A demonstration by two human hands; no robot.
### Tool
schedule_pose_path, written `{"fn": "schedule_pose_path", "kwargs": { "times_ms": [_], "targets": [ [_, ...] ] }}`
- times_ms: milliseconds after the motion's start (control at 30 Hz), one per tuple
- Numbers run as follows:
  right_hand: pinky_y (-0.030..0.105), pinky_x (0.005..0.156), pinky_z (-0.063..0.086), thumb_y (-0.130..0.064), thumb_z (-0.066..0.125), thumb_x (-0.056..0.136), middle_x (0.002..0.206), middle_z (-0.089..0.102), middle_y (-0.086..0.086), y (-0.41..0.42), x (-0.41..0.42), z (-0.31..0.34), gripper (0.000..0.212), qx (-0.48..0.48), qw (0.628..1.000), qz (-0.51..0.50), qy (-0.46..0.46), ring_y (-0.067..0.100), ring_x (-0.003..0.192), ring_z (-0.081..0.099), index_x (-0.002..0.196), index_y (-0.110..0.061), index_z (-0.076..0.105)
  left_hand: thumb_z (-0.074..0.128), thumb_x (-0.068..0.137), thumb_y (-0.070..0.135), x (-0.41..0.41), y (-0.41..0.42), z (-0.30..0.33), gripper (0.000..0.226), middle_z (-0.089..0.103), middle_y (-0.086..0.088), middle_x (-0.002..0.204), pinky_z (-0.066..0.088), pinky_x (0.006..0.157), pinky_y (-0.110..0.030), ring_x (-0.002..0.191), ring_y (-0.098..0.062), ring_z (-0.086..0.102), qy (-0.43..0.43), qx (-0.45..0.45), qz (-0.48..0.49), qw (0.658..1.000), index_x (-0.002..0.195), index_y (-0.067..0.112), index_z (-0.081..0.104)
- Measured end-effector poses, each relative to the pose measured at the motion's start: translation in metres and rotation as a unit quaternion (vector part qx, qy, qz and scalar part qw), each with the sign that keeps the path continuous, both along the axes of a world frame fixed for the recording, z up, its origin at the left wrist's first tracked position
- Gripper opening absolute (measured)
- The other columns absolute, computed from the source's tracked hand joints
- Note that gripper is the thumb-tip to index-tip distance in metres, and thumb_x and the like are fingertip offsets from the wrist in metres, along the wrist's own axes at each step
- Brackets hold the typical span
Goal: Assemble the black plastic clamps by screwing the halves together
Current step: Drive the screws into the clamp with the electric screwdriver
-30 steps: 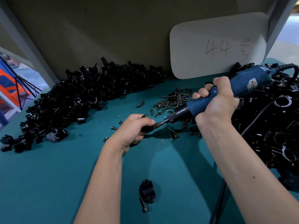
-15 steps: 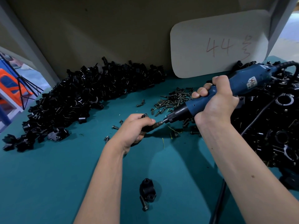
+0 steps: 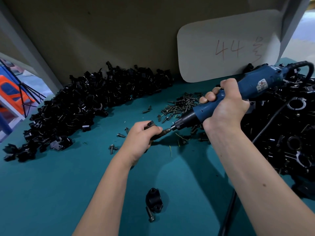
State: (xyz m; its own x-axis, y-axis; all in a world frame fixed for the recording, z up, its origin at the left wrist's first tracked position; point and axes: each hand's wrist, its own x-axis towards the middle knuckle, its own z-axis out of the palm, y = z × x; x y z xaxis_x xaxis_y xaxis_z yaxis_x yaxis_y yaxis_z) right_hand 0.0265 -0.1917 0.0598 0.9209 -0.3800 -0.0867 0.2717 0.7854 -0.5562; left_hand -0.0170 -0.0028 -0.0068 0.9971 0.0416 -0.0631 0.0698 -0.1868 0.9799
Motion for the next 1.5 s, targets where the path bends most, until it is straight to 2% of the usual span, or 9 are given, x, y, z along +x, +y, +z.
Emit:
{"fn": "schedule_pose_path", "kwargs": {
  "times_ms": [300, 567, 667, 800, 967, 1200, 1300, 1400, 1500],
  "targets": [
    [0.028, 0.047, 0.038, 0.0, 0.057, 0.086, 0.058, 0.042, 0.003, -0.003, 0.002, 0.004, 0.025, -0.011, 1.0, -0.007, 0.0, 0.017, 0.044, 0.039, 0.073, -0.012, 0.039, 0.065, 0.075, 0.046, -0.003, -0.006, -0.003, 0.041, 0.031, 0.007, 0.057, 0.019, 0.059, -0.037, 0.054, -0.017, 0.026, -0.071, 0.049, 0.032, 0.996, 0.062, 0.019, 0.038],
    [0.028, 0.049, 0.039, -0.004, 0.06, 0.09, 0.061, 0.044, 0.003, -0.005, -0.003, 0.009, 0.018, -0.027, 0.998, 0.014, -0.055, 0.016, 0.046, 0.04, 0.084, -0.009, 0.044, 0.062, 0.074, 0.05, -0.007, -0.012, -0.002, 0.044, 0.031, 0.005, 0.058, 0.022, 0.061, -0.042, 0.057, -0.019, 0.027, -0.107, 0.05, 0.045, 0.992, 0.062, 0.017, 0.036],
    [0.027, 0.049, 0.039, -0.013, 0.06, 0.094, 0.064, 0.045, 0.002, -0.01, -0.005, 0.011, 0.026, -0.051, 0.989, 0.081, -0.111, 0.014, 0.047, 0.041, 0.072, -0.015, 0.047, 0.065, 0.078, 0.039, -0.007, -0.008, 0.001, 0.037, 0.031, 0.006, 0.057, 0.022, 0.056, -0.033, 0.053, -0.016, 0.027, -0.073, 0.036, 0.004, 0.997, 0.062, 0.018, 0.038],
    [0.027, 0.051, 0.038, -0.02, 0.057, 0.095, 0.066, 0.046, 0.0, -0.011, -0.008, 0.016, 0.028, -0.075, 0.973, 0.143, -0.167, 0.012, 0.048, 0.041, 0.069, -0.018, 0.049, 0.064, 0.08, 0.03, -0.007, 0.0, 0.005, 0.033, 0.029, 0.008, 0.055, 0.019, 0.041, -0.02, 0.044, -0.011, 0.022, -0.019, -0.027, -0.051, 0.998, 0.059, 0.025, 0.04],
    [0.027, 0.052, 0.039, -0.02, 0.057, 0.095, 0.065, 0.046, 0.0, -0.006, -0.013, 0.018, 0.029, -0.077, 0.973, 0.143, -0.164, 0.012, 0.048, 0.041, 0.067, -0.019, 0.052, 0.063, 0.081, 0.028, -0.005, 0.007, 0.007, 0.032, 0.03, 0.01, 0.053, 0.017, 0.039, -0.017, 0.041, -0.008, 0.021, 0.006, -0.047, -0.071, 0.996, 0.055, 0.025, 0.044],
    [0.027, 0.049, 0.038, 0.002, 0.052, 0.089, 0.06, 0.044, 0.004, 0.001, -0.015, 0.02, 0.025, -0.083, 0.987, 0.049, -0.13, 0.016, 0.045, 0.039, 0.071, -0.012, 0.043, 0.064, 0.077, 0.029, 0.001, 0.002, 0.006, 0.03, 0.031, 0.013, 0.051, 0.018, 0.038, -0.017, 0.04, -0.006, 0.023, 0.015, -0.032, -0.039, 0.999, 0.055, 0.027, 0.044],
    [0.027, 0.049, 0.038, -0.006, 0.058, 0.094, 0.062, 0.046, 0.003, -0.003, -0.014, 0.019, 0.023, -0.081, 0.986, 0.064, -0.129, 0.015, 0.046, 0.041, 0.077, -0.013, 0.044, 0.064, 0.077, 0.03, 0.001, 0.001, 0.005, 0.028, 0.034, 0.013, 0.05, 0.02, 0.036, -0.016, 0.039, -0.005, 0.026, 0.018, -0.032, -0.043, 0.998, 0.055, 0.026, 0.046],
    [0.026, 0.051, 0.039, -0.018, 0.058, 0.098, 0.063, 0.047, 0.0, -0.008, -0.013, 0.018, 0.029, -0.086, 0.979, 0.114, -0.149, 0.012, 0.047, 0.042, 0.071, -0.017, 0.048, 0.062, 0.077, 0.03, 0.0, 0.002, 0.006, 0.029, 0.033, 0.012, 0.05, 0.019, 0.036, -0.016, 0.038, -0.006, 0.026, 0.017, -0.025, -0.062, 0.998, 0.053, 0.026, 0.047],
    [0.024, 0.05, 0.039, -0.024, 0.058, 0.098, 0.064, 0.049, -0.004, -0.015, -0.013, 0.021, 0.039, -0.059, 0.974, 0.148, -0.164, 0.008, 0.047, 0.043, 0.06, -0.022, 0.059, 0.061, 0.079, 0.027, 0.001, 0.014, 0.005, 0.026, 0.029, 0.005, 0.054, 0.015, 0.037, -0.013, 0.039, -0.007, 0.02, 0.019, -0.137, -0.039, 0.99, 0.058, 0.026, 0.047]
  ]
}}
